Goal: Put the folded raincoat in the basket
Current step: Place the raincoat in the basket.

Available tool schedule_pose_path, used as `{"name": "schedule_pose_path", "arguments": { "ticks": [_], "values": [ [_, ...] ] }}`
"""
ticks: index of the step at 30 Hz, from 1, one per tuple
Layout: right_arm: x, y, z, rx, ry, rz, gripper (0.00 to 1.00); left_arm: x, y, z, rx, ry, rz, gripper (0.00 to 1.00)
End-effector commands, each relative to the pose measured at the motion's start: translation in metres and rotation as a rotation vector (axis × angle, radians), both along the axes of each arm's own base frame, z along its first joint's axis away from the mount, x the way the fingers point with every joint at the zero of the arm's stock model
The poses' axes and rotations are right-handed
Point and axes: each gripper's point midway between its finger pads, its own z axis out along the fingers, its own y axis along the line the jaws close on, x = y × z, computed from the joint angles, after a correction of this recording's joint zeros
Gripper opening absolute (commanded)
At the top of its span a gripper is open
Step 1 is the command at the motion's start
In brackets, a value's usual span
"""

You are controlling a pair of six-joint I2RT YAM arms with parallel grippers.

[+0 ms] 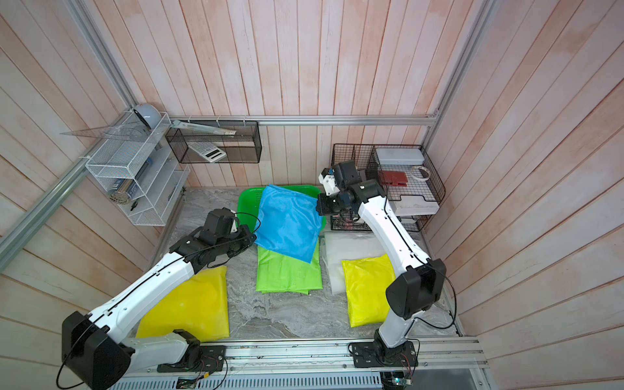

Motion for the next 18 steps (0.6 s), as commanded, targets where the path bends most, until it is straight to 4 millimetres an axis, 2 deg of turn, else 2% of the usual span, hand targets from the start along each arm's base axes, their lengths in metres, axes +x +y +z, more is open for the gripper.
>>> {"name": "schedule_pose_path", "arguments": {
  "ticks": [1, 5, 9, 15, 18],
  "values": [
    [0.021, -0.002, 0.007, -0.063, -0.028, 0.001, 0.0, 0.03, 0.004, 0.013, -0.012, -0.041, 0.062, 0.0],
    [0.053, 0.008, 0.017, -0.079, -0.067, 0.003, 0.0, 0.058, -0.001, 0.016, -0.025, -0.062, 0.085, 0.0],
    [0.079, 0.016, 0.021, -0.083, -0.106, -0.005, 0.0, 0.079, -0.003, 0.008, -0.017, -0.045, 0.093, 0.0],
    [0.109, 0.03, 0.014, -0.043, -0.166, -0.016, 0.0, 0.104, -0.007, -0.012, -0.026, -0.024, 0.099, 0.0],
    [0.12, 0.035, 0.007, -0.028, -0.181, -0.021, 0.0, 0.114, 0.0, -0.023, -0.013, -0.019, 0.126, 0.0]
  ]
}}
